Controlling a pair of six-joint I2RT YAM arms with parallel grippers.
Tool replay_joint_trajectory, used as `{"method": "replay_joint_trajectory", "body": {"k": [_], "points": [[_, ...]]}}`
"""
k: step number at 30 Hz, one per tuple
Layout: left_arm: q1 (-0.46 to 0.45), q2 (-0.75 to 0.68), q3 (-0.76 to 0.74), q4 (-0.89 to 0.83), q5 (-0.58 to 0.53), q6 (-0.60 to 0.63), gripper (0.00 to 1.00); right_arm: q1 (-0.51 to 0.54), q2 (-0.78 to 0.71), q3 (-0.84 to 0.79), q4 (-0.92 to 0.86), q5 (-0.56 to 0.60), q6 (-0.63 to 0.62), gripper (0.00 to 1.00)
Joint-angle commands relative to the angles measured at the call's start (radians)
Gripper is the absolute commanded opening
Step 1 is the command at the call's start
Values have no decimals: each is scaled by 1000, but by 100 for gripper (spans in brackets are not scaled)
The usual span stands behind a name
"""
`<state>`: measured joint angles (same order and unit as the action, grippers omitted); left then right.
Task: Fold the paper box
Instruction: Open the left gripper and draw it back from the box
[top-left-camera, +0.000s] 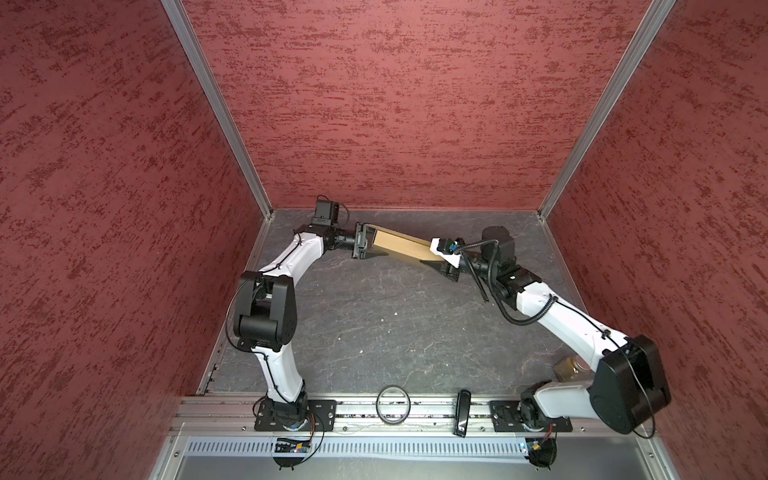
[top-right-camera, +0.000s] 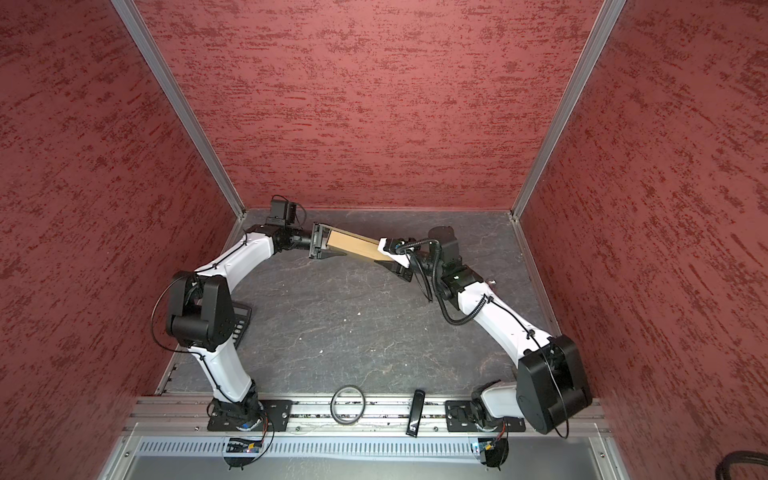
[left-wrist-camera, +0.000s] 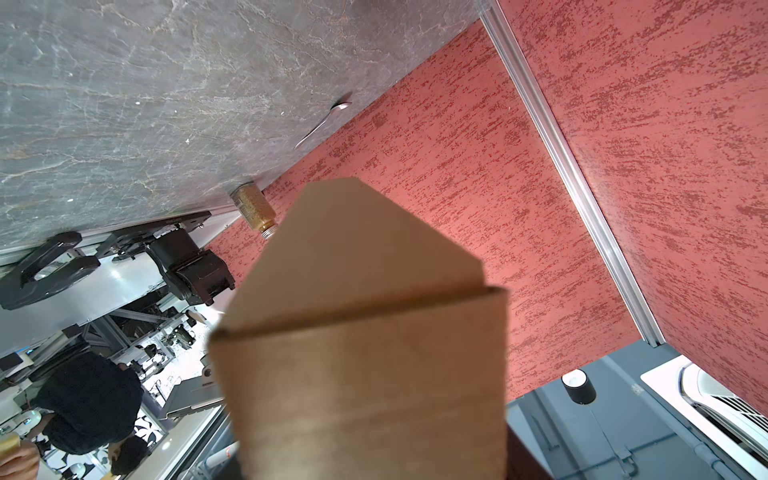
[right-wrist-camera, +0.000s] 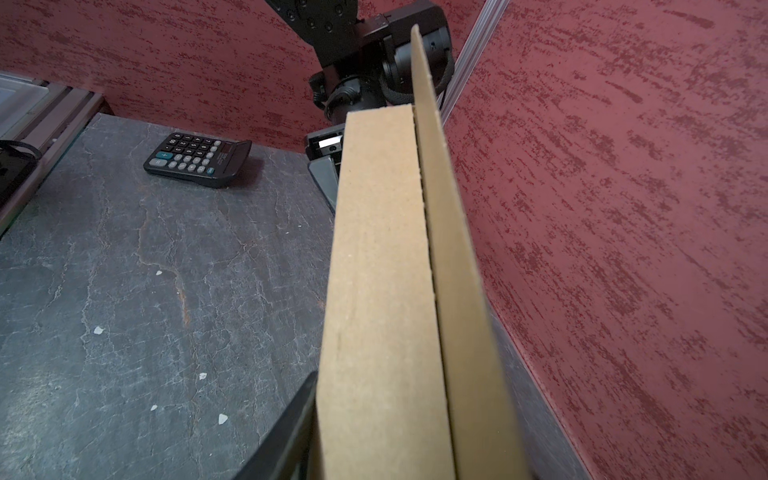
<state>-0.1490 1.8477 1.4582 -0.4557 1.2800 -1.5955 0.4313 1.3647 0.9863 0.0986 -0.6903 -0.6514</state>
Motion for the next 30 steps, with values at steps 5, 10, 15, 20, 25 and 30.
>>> {"method": "replay_joint_trajectory", "body": {"k": [5, 10, 15, 20, 25, 30], "points": [[74, -10, -14, -66, -20, 101, 61, 6, -8, 18, -28, 26, -7, 12], [198, 0, 21, -220, -79, 264, 62, 5, -3, 22, -38, 46, -4, 11], [366, 109, 253, -610, -349, 641, 62, 6, 22, 32, -65, 50, 20, 11], [389, -2, 238, -434, -641, 707, 62, 6, 36, 0, -65, 31, 58, 10], [347, -166, 53, -100, -699, 818, 66, 6, 28, -36, -59, 19, 133, 10], [276, -294, -138, 149, -661, 999, 71, 7, 62, -40, -92, -17, 160, 10]]}}
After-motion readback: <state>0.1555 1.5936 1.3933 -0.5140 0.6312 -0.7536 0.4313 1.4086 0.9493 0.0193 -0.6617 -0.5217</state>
